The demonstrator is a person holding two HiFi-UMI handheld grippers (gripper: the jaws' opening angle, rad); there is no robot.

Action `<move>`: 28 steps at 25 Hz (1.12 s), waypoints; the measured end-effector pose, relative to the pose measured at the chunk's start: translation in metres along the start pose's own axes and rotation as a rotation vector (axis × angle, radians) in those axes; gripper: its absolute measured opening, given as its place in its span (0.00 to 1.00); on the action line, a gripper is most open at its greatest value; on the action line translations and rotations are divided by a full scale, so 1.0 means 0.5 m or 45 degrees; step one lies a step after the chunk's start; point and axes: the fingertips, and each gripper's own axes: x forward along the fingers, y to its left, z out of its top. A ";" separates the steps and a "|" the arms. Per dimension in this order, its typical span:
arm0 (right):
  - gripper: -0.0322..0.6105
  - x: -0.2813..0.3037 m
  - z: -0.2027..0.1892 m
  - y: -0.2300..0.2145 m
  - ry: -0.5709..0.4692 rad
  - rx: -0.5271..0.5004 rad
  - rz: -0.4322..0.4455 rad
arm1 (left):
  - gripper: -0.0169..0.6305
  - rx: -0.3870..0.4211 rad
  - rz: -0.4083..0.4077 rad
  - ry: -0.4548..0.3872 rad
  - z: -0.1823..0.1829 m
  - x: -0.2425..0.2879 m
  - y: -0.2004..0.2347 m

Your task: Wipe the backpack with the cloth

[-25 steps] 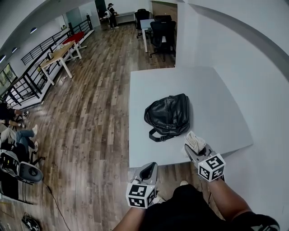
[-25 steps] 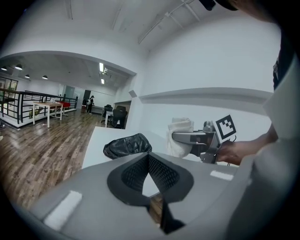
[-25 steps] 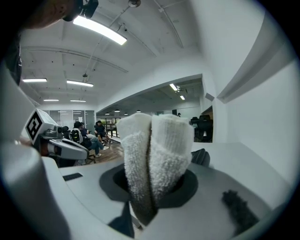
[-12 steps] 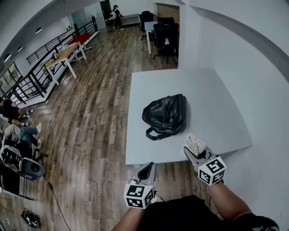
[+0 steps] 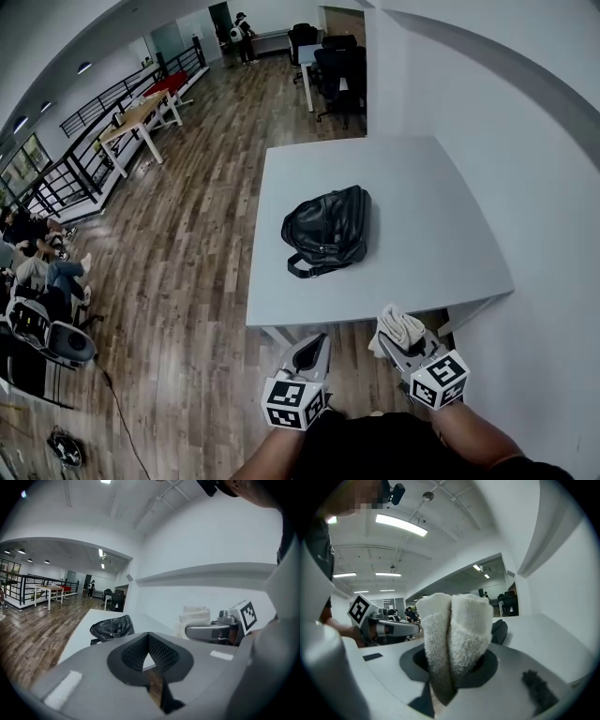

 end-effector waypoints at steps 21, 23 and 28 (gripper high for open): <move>0.20 -0.070 -0.037 0.070 0.017 0.012 -0.058 | 0.04 0.059 -0.076 0.103 -0.059 -0.109 -0.052; 0.20 -0.046 -0.041 0.082 0.020 0.020 -0.071 | 0.04 0.042 -0.065 0.101 -0.058 -0.118 -0.017; 0.20 0.007 -0.029 0.113 0.023 0.001 -0.068 | 0.04 0.052 -0.062 0.100 -0.032 -0.130 0.048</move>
